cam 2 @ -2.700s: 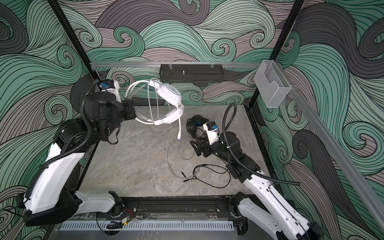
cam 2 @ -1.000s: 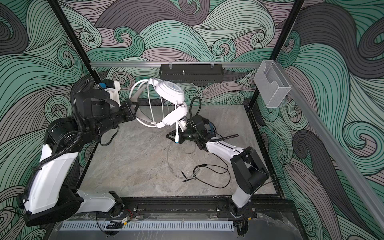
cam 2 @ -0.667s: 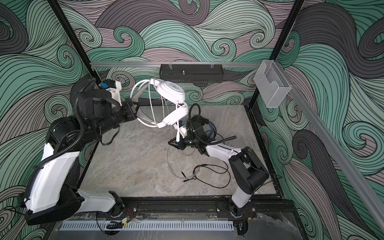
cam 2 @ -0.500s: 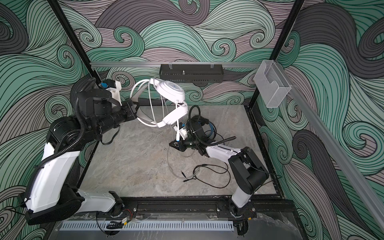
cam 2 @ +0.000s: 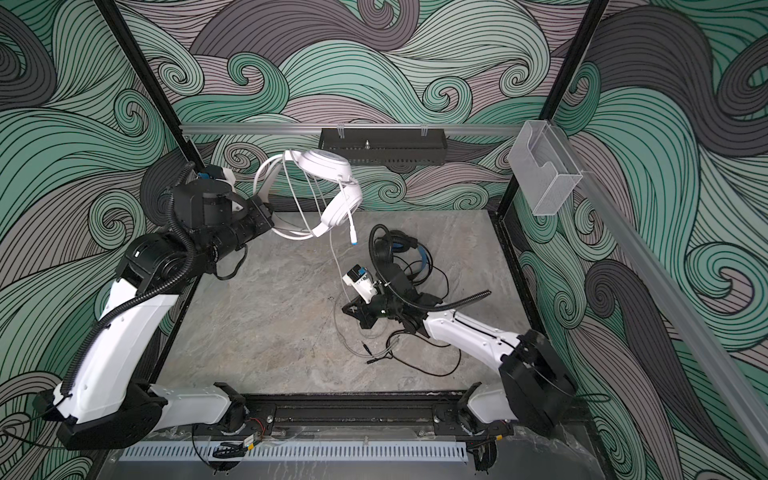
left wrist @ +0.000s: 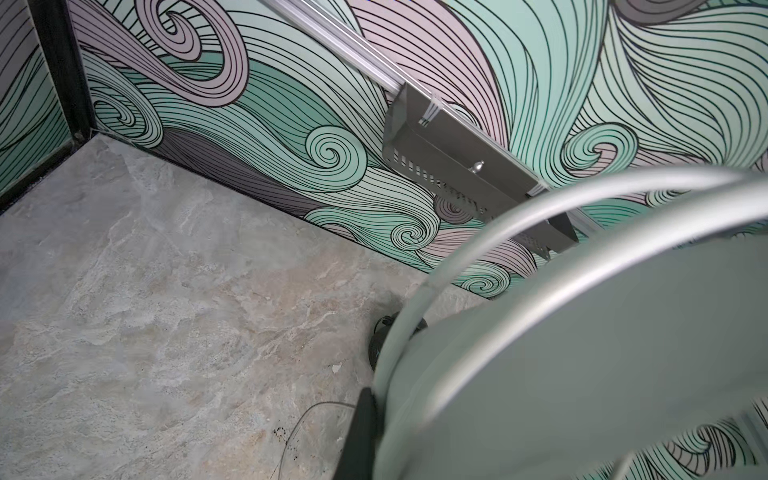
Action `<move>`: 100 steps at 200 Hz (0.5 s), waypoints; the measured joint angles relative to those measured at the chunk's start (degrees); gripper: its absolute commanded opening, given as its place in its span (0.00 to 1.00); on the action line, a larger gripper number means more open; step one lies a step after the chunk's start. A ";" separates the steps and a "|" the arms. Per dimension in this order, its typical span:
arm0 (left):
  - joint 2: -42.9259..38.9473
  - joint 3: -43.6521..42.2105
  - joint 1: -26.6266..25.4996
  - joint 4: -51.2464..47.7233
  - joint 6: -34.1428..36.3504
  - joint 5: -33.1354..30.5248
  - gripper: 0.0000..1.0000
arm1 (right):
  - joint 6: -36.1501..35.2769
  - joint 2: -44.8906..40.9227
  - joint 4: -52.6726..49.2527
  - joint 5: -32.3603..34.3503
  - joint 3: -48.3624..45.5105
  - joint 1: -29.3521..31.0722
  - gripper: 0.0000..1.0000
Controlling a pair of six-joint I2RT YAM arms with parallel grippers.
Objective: Wrap the headphones
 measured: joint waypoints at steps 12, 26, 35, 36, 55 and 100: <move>0.39 -1.33 1.16 1.68 -1.18 0.22 0.00 | -1.29 -2.80 -3.02 3.13 -0.09 2.80 0.00; 1.01 -2.34 1.81 3.45 -2.05 0.11 0.00 | -2.71 -4.94 -6.29 6.75 -0.02 5.40 0.00; 1.44 -2.97 1.95 4.31 -2.10 -0.11 0.00 | -3.56 -5.90 -8.31 8.98 0.20 6.71 0.00; 1.46 -3.04 1.95 4.37 -2.08 -0.13 0.00 | -3.69 -6.03 -8.66 9.40 0.24 6.93 0.00; 2.10 -5.07 1.86 6.51 -0.94 -1.66 0.00 | -5.49 -7.15 -13.57 13.40 1.79 9.16 0.00; 3.28 -10.51 0.94 12.83 8.41 -11.54 0.00 | -10.05 -8.28 -26.45 22.47 12.09 16.41 0.00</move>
